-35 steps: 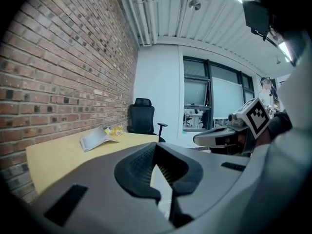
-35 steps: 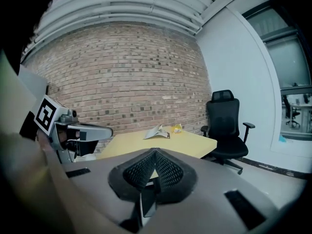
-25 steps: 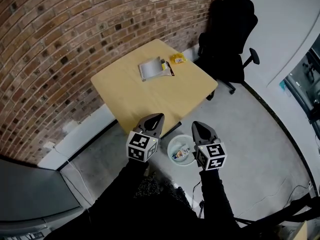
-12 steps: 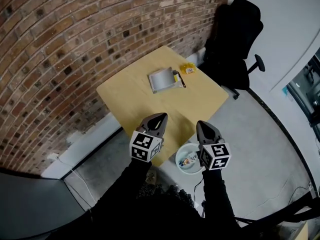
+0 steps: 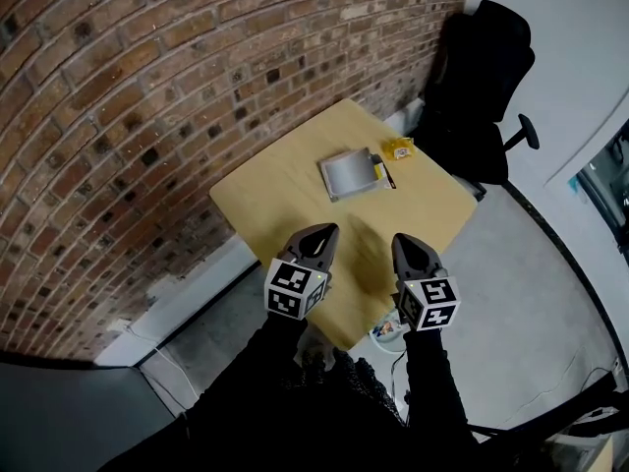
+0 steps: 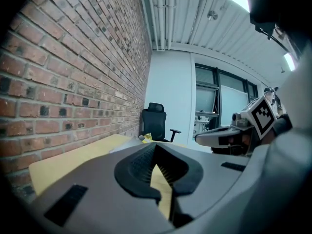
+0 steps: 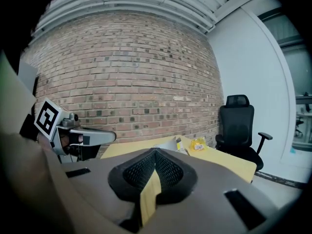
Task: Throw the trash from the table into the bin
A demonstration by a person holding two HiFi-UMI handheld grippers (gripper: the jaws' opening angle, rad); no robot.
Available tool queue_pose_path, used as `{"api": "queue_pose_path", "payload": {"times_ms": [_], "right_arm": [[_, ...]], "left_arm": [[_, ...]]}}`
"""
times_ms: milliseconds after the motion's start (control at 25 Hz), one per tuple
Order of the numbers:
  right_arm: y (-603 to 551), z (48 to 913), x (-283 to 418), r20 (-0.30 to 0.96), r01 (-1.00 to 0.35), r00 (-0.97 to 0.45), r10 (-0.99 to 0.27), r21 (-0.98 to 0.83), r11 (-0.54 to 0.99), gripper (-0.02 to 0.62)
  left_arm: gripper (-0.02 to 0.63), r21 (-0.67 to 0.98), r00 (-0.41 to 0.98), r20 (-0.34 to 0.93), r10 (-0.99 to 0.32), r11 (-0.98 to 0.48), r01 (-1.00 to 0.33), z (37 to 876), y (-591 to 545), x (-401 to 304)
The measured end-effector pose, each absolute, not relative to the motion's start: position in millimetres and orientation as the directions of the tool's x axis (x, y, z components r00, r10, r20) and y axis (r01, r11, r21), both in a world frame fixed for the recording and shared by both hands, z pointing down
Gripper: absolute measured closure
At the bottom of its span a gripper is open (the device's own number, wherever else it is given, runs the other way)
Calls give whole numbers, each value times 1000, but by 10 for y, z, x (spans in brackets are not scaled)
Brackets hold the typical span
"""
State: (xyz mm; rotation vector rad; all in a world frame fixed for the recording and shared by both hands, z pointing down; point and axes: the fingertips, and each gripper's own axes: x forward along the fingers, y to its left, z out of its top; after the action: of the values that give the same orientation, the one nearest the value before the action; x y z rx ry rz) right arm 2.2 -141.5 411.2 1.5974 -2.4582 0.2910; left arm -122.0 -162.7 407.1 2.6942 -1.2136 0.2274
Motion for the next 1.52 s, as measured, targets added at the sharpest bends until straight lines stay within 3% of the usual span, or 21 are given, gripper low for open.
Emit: {"api": "queue_pose_path", "payload": {"times_ms": [1520], "right_arm": [[-2940, 4335, 6, 336, -881, -456, -824, -36, 472, 583]], "left_arm": [[600, 109, 608, 245, -755, -602, -791, 4325, -2854, -1156]]}}
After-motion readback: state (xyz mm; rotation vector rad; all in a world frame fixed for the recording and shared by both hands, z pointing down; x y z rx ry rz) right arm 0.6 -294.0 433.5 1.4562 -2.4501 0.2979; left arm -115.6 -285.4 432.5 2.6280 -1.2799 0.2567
